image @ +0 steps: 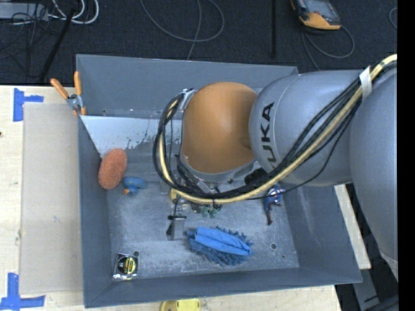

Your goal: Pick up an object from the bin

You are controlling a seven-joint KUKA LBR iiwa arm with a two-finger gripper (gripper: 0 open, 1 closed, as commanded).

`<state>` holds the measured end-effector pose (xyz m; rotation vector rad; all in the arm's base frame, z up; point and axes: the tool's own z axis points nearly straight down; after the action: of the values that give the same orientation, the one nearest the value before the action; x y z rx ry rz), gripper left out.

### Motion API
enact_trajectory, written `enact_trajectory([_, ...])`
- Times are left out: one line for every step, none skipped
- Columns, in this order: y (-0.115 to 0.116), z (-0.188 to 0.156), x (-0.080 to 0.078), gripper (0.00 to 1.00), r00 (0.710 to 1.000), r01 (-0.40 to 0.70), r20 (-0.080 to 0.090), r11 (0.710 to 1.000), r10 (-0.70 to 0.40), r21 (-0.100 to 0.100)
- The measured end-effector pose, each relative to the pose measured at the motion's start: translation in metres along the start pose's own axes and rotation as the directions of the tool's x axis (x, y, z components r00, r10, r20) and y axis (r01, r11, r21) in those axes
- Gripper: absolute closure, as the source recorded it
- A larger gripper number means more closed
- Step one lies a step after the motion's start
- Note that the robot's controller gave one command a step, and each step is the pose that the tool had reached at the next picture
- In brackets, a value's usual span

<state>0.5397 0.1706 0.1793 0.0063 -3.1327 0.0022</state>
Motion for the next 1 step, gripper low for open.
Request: enact_trajectory([-0.0008, -0.0046, -0.0017, 0.0, 1.0, -0.004, 0.007, 1.0, 0.004, -0.001])
